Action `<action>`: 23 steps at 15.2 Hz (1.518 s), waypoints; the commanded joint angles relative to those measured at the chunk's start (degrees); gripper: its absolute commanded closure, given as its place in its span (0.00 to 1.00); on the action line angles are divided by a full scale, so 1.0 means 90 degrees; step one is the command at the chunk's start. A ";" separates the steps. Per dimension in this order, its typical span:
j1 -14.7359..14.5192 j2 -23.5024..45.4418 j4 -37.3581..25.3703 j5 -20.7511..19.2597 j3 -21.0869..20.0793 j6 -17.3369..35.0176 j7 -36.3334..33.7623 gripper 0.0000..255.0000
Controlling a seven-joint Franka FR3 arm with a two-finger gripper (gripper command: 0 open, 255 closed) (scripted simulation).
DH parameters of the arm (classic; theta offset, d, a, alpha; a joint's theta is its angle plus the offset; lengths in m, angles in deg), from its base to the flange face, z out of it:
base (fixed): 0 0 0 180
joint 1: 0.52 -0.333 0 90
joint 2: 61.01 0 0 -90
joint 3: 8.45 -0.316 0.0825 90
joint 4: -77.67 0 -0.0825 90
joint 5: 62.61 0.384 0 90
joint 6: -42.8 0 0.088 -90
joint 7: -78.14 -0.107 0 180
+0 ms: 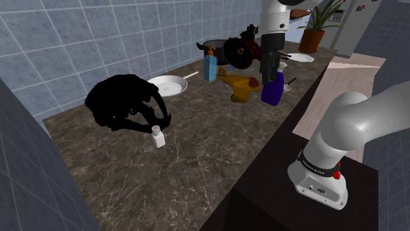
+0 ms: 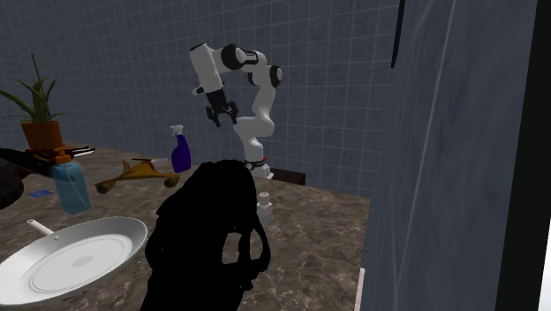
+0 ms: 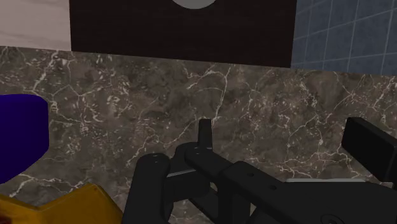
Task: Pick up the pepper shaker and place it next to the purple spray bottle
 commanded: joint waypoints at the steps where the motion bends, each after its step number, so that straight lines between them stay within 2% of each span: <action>1: 0.0000 0.0000 0.0000 0.0000 0.0000 0.0000 0.0000 0.00; 7: -0.0297 0.0793 -0.0058 0.0605 -0.0683 0.0937 -0.0737 0.00; 13: -0.0539 0.1841 -0.0429 0.1008 -0.1310 0.1844 -0.1424 0.00; 18: -0.0694 0.2854 -0.0968 0.1134 -0.1769 0.2516 -0.2006 0.00; 23: -0.0835 0.3958 -0.1703 0.1037 -0.2148 0.3069 -0.2632 0.00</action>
